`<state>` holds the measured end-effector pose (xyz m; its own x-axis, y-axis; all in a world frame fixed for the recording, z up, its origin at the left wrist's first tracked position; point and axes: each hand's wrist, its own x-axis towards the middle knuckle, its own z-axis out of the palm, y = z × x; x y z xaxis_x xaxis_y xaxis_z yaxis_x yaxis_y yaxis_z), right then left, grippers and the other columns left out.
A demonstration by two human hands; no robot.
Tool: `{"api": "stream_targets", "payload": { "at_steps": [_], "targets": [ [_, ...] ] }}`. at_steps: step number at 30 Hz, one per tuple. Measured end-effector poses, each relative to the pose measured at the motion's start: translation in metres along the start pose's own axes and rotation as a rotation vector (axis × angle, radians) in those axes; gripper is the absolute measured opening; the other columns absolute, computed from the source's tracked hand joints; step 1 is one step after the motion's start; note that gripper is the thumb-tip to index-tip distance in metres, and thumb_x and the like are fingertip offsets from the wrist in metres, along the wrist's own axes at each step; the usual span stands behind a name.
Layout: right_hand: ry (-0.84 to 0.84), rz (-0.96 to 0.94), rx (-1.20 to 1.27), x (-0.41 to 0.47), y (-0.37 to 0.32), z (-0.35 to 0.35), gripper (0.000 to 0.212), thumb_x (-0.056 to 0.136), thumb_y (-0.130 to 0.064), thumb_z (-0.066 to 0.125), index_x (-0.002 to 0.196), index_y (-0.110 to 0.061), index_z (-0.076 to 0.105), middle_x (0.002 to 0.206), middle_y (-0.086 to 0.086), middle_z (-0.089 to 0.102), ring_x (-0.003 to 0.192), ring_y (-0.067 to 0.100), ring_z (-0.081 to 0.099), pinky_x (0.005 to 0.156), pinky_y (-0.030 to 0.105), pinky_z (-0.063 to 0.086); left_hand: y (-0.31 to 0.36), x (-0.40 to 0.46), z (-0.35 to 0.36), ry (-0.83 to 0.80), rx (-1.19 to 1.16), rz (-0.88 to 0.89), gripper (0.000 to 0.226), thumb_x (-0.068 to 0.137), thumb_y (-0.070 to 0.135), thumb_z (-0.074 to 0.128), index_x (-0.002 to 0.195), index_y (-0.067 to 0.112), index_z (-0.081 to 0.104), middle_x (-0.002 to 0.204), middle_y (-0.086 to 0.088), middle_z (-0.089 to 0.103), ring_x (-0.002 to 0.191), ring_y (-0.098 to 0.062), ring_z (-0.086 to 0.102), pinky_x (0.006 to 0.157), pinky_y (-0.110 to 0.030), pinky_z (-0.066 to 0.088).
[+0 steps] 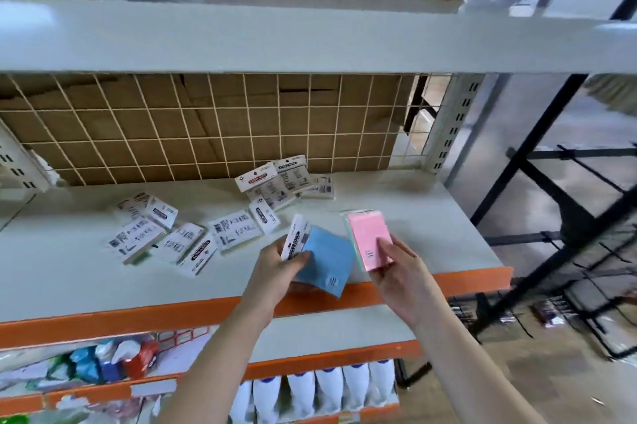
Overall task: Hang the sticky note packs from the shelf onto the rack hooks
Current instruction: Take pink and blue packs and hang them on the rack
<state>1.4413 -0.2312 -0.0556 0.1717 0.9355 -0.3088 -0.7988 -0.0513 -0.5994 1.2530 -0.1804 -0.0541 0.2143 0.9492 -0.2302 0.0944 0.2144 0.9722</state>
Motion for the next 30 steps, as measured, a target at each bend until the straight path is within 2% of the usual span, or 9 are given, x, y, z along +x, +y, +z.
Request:
{"api": "stream_targets", "payload": {
  "at_steps": [4, 8, 12, 17, 19, 22, 25, 28, 30],
  "targets": [
    [0.109, -0.114, -0.155, -0.021, -0.047, -0.038, 0.026, 0.078, -0.021, 0.066, 0.095, -0.003, 0.059, 0.088, 0.017, 0.065, 0.077, 0.029, 0.063, 0.052, 0.031, 0.055, 0.02, -0.005, 0.058, -0.125, 0.038, 0.011, 0.009, 0.088, 0.012, 0.063, 0.09, 0.021, 0.066, 0.086, 0.003, 0.071, 0.094, -0.024, 0.065, 0.089, -0.053, 0.051],
    [0.204, -0.231, -0.338, -0.043, -0.083, -0.072, 0.033, 0.071, -0.028, 0.072, 0.09, -0.004, 0.061, 0.074, 0.013, 0.062, 0.063, 0.024, 0.061, 0.051, 0.033, 0.051, 0.033, -0.013, 0.109, -0.271, 0.053, 0.042, 0.01, 0.087, 0.007, 0.065, 0.088, 0.016, 0.068, 0.079, 0.005, 0.074, 0.079, -0.014, 0.068, 0.083, -0.047, 0.052],
    [0.221, -0.271, -0.282, -0.072, -0.122, -0.112, 0.021, 0.07, -0.027, 0.072, 0.083, -0.01, 0.068, 0.074, 0.013, 0.064, 0.061, 0.021, 0.062, 0.051, 0.03, 0.05, 0.047, -0.025, 0.176, -0.388, 0.052, 0.072, 0.009, 0.087, 0.007, 0.064, 0.091, 0.014, 0.067, 0.082, 0.0, 0.074, 0.08, -0.018, 0.068, 0.071, -0.034, 0.054],
    [0.283, -0.374, -0.126, -0.113, -0.172, -0.167, 0.011, 0.078, -0.021, 0.067, 0.078, -0.01, 0.065, 0.074, 0.013, 0.065, 0.059, 0.022, 0.061, 0.05, 0.03, 0.051, 0.051, -0.051, 0.267, -0.491, -0.092, 0.055, 0.016, 0.085, 0.008, 0.065, 0.1, 0.013, 0.066, 0.091, -0.007, 0.074, 0.077, -0.017, 0.07, 0.063, -0.03, 0.056],
    [0.317, -0.41, -0.031, -0.131, -0.191, -0.189, 0.01, 0.079, -0.016, 0.064, 0.079, -0.007, 0.062, 0.074, 0.013, 0.066, 0.059, 0.021, 0.062, 0.049, 0.029, 0.053, 0.048, -0.066, 0.308, -0.474, -0.137, 0.073, 0.019, 0.082, 0.017, 0.067, 0.1, 0.01, 0.067, 0.088, -0.005, 0.073, 0.074, -0.012, 0.068, 0.066, -0.028, 0.055],
    [0.359, -0.455, -0.017, -0.159, -0.214, -0.222, 0.014, 0.081, -0.017, 0.065, 0.086, -0.004, 0.061, 0.077, 0.013, 0.067, 0.063, 0.022, 0.061, 0.054, 0.031, 0.053, 0.043, -0.092, 0.372, -0.508, -0.171, 0.066, 0.028, 0.084, 0.032, 0.061, 0.108, 0.017, 0.064, 0.097, 0.006, 0.074, 0.088, -0.003, 0.067, 0.077, -0.022, 0.051],
    [0.518, -0.561, -0.159, -0.183, -0.235, -0.252, 0.018, 0.083, -0.02, 0.068, 0.091, -0.004, 0.064, 0.076, 0.009, 0.064, 0.059, 0.016, 0.057, 0.049, 0.027, 0.048, 0.039, -0.112, 0.426, -0.6, -0.144, 0.108, 0.017, 0.092, 0.028, 0.054, 0.107, 0.021, 0.057, 0.086, 0.026, 0.071, 0.078, 0.015, 0.062, 0.063, -0.003, 0.045],
    [0.7, -0.688, -0.335, -0.203, -0.256, -0.277, 0.007, 0.086, -0.015, 0.069, 0.089, -0.009, 0.068, 0.076, 0.005, 0.068, 0.067, 0.013, 0.06, 0.058, 0.027, 0.049, 0.037, -0.128, 0.466, -0.611, -0.114, 0.118, 0.019, 0.089, 0.019, 0.061, 0.107, 0.022, 0.058, 0.098, 0.009, 0.072, 0.085, -0.001, 0.068, 0.065, -0.012, 0.05],
    [0.728, -0.718, -0.524, -0.216, -0.273, -0.289, 0.006, 0.086, -0.015, 0.07, 0.088, -0.01, 0.068, 0.075, -0.001, 0.068, 0.069, 0.011, 0.058, 0.061, 0.021, 0.047, 0.039, -0.134, 0.485, -0.591, -0.119, 0.151, 0.017, 0.088, 0.015, 0.064, 0.104, 0.021, 0.06, 0.093, 0.009, 0.074, 0.081, -0.002, 0.069, 0.062, -0.011, 0.05]
  ]
}}
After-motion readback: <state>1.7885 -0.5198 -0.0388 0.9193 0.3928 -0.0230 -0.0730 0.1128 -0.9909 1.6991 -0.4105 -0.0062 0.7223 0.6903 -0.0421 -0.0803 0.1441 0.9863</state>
